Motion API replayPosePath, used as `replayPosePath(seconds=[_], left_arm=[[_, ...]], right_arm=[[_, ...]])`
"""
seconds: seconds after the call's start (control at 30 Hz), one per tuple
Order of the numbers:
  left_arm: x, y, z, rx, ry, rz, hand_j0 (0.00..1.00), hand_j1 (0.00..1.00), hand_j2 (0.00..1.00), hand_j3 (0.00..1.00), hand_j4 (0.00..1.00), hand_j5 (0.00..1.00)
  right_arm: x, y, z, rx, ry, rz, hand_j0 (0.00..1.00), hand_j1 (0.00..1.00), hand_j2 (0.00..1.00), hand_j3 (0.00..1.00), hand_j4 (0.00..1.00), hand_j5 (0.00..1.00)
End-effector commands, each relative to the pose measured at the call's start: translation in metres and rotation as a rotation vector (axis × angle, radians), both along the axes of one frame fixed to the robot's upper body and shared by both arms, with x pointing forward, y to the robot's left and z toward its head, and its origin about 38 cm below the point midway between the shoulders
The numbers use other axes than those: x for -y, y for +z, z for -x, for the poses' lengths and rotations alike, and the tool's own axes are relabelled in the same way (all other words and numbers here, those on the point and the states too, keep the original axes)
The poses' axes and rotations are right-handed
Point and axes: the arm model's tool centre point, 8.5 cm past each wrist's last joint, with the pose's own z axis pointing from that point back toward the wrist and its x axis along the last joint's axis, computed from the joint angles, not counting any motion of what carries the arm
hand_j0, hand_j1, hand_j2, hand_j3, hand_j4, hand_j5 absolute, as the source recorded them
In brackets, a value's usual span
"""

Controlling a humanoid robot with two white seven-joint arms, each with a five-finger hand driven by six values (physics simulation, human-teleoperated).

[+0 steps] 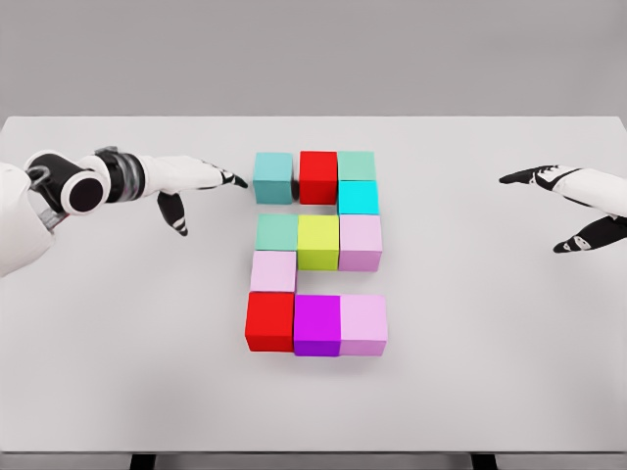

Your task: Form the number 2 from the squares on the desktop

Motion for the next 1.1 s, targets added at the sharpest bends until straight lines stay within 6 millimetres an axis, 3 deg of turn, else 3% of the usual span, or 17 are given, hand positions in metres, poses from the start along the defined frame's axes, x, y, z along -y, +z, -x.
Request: replayPosePath(seconds=[0.0, 0.2, 0.43, 0.57, 1.07], left_arm=[[0.000, -0.001, 0.000, -0.004, 0.000, 0.000, 1.00, 1.00, 1.00, 1.00, 1.00, 1.00], [0.000, 0.000, -0.001, -0.001, 0.004, -0.001, 1.00, 1.00, 1.00, 1.00, 1.00, 1.00], [-0.018, -0.006, -0.015, -0.012, 0.076, -0.027, 1.00, 1.00, 1.00, 1.00, 1.00, 1.00], [-0.006, -0.009, -0.024, -0.011, 0.079, -0.027, 1.00, 1.00, 1.00, 1.00, 1.00, 1.00], [0.018, -0.004, -0.027, 0.014, 0.031, -0.025, 1.00, 1.00, 1.00, 1.00, 1.00, 1.00]], right_arm=[[0.000, 0.001, 0.000, -0.001, -0.003, -0.006, 1.00, 1.00, 1.00, 1.00, 1.00, 1.00], [0.000, 0.001, 0.000, 0.000, -0.001, -0.006, 1.00, 1.00, 1.00, 1.00, 1.00, 1.00], [0.000, 0.000, 0.000, -0.001, -0.001, -0.006, 1.00, 1.00, 1.00, 1.00, 1.00, 1.00], [0.000, 0.000, 0.000, -0.001, -0.001, -0.006, 1.00, 1.00, 1.00, 1.00, 1.00, 1.00], [-0.001, 0.000, 0.000, -0.003, 0.000, -0.006, 1.00, 1.00, 1.00, 1.00, 1.00, 1.00]])
